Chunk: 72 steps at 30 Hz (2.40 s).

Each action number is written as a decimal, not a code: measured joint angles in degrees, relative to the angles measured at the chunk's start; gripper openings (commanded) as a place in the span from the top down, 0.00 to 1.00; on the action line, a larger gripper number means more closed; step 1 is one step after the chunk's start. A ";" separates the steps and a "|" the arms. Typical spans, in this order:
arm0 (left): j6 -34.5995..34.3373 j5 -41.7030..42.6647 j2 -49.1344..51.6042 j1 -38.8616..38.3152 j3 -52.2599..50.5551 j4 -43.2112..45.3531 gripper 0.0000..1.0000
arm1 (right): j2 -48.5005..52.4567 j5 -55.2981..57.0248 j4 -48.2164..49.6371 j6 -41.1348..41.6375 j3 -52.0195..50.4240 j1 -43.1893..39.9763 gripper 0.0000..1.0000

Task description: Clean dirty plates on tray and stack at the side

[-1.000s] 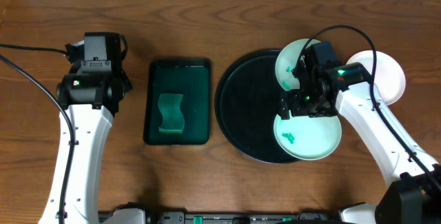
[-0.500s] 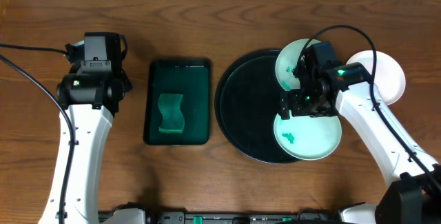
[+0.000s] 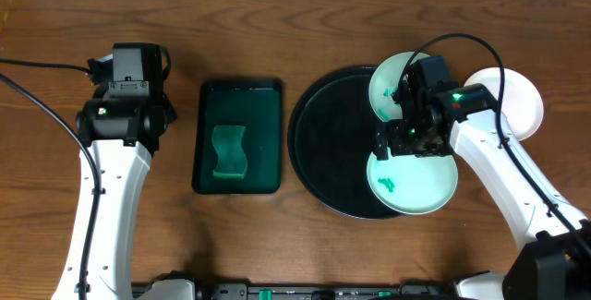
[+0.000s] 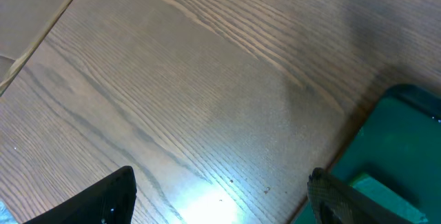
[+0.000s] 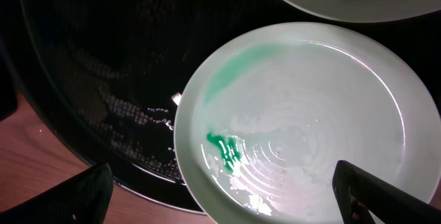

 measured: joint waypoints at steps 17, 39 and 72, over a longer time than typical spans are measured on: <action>0.00 0.00 0.00 0.00 0.00 0.00 0.20 | 0.00 0.07 0.35 -0.02 0.00 0.00 0.01; 0.00 0.00 0.00 0.00 0.00 -0.02 0.20 | 0.00 4.09 1.53 -0.70 0.00 0.00 0.02; 0.00 0.00 0.00 0.00 0.00 -0.02 0.20 | 0.00 4.11 1.36 -0.72 0.00 0.00 0.01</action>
